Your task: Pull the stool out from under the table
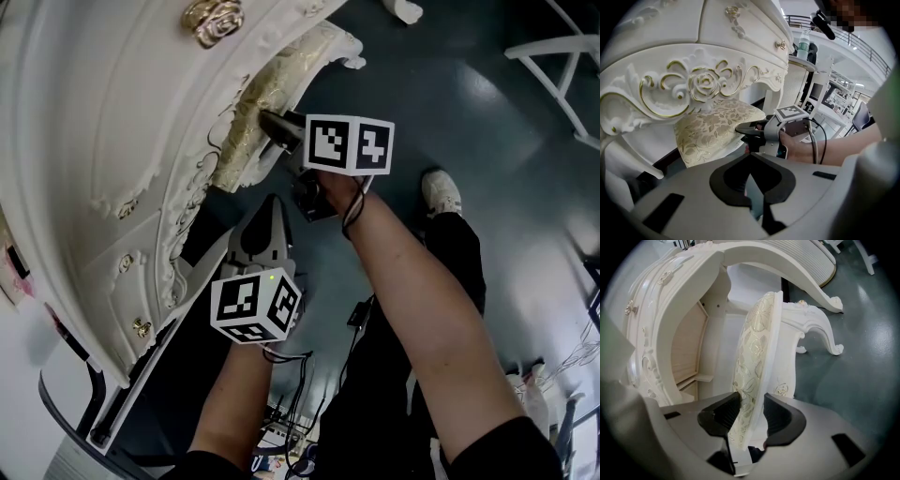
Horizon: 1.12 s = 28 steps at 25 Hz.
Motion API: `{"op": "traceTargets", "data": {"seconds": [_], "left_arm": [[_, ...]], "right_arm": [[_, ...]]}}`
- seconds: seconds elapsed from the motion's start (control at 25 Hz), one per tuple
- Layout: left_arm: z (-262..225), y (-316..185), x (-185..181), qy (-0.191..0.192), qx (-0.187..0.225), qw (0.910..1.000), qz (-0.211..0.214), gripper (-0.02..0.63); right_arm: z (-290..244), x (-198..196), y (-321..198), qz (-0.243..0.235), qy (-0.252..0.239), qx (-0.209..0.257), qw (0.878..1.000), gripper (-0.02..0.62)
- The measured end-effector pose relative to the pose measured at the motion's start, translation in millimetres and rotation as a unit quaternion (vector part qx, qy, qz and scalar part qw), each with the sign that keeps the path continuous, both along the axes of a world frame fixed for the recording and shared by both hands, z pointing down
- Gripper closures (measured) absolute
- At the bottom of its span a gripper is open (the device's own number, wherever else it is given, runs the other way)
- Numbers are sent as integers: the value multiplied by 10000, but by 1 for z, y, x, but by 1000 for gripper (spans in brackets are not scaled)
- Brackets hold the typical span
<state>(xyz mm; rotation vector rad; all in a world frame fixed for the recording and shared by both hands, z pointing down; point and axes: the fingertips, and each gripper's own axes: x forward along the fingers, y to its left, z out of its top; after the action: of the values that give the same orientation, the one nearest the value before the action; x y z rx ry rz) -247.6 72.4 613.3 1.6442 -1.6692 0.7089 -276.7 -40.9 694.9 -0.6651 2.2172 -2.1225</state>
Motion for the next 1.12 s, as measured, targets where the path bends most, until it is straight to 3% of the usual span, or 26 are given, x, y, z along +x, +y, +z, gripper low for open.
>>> {"op": "traceTargets", "data": {"seconds": [0.64,1.12], "left_arm": [[-4,6,38,175,-83,9998,-16,606],[-20,-17,68,183,14,9998,126,606]], "right_arm": [[2,69,31,-110,106,-180,9997,425],[3,130,63,-277,103,-380,9988,425]]}}
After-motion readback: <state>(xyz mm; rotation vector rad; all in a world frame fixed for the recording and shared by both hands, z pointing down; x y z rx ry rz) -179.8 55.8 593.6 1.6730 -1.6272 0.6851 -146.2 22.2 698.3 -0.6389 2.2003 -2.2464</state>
